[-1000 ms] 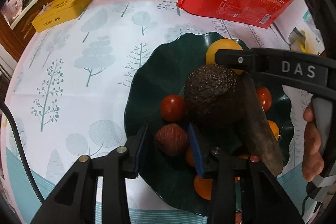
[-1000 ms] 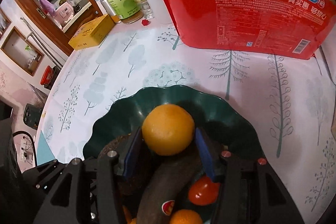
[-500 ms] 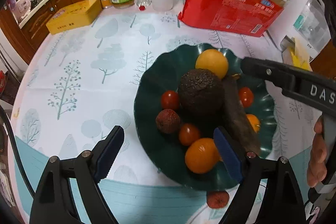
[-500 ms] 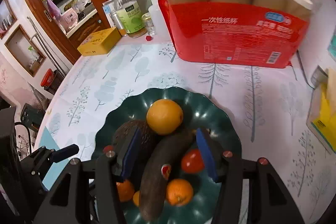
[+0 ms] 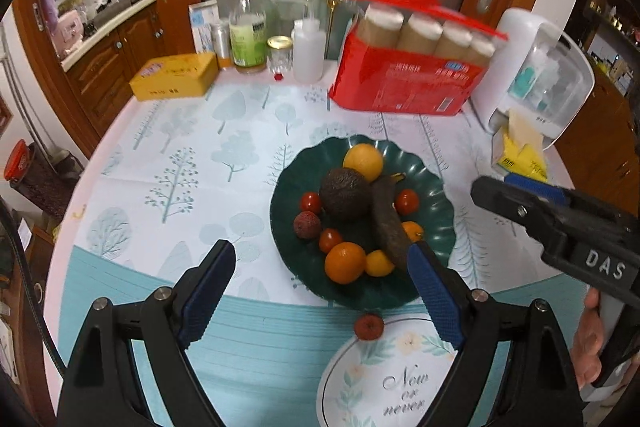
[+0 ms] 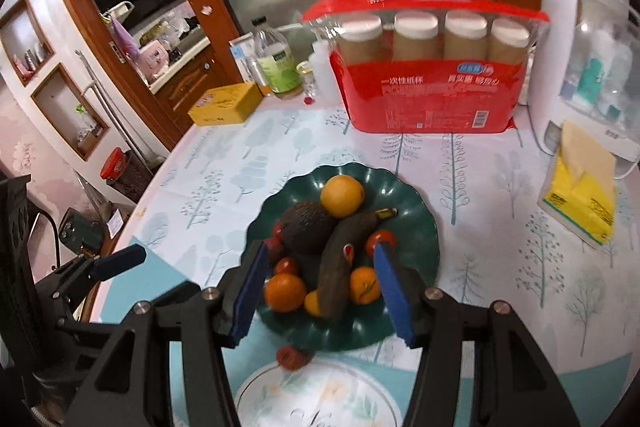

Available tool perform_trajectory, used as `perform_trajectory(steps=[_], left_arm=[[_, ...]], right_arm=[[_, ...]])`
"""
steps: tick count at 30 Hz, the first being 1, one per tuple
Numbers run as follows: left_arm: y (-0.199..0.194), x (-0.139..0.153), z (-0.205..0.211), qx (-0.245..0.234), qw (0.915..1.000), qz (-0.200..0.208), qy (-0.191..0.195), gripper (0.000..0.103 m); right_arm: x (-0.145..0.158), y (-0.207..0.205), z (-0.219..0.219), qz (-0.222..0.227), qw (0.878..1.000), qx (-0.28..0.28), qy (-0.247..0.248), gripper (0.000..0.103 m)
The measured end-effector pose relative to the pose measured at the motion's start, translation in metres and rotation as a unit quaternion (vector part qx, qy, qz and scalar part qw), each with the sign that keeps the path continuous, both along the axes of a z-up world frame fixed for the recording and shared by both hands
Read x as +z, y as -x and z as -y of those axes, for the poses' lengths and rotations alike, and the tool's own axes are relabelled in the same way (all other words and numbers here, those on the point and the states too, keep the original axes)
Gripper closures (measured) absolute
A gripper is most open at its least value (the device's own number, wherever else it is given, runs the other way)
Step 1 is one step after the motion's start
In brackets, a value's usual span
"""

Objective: Organize fruits
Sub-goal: 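Place the lychee on the green plate with the left tool while the right tool places the grapefruit, then grasp the last lychee on the mat with the right tool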

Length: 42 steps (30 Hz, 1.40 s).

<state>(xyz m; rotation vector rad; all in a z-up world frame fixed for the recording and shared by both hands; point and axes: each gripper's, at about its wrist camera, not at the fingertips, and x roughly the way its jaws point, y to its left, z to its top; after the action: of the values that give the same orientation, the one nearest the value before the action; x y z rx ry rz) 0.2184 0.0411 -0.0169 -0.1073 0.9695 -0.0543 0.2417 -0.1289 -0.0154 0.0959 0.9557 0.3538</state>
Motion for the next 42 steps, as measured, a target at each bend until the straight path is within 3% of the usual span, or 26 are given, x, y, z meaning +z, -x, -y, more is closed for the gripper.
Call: perform_trajectory(steps=[8,16,25,42], left_arm=[[0.049,0.029,-0.007,0.029,0.9991,0.032,0.000,0.012],[0.087,0.021,-0.012,0.050,0.9980,0.040,0.002,0.010],[0.105,-0.026,-0.020,0.075,0.9968,0.024,-0.010,0.010],[0.086,-0.125,-0.055,0.106,0.9933,-0.044,-0.007,0.010]], right_arm=[[0.025,0.054,0.006,0.025,1.000,0.002,-0.019,0.048],[0.009,0.093,0.003,0.027,1.000,0.003,-0.008,0.047],[-0.040,0.109,-0.003,0.012,1.000,0.000,0.020,0.047],[-0.130,0.099,-0.045,-0.019,0.998,0.019,0.050,0.047]])
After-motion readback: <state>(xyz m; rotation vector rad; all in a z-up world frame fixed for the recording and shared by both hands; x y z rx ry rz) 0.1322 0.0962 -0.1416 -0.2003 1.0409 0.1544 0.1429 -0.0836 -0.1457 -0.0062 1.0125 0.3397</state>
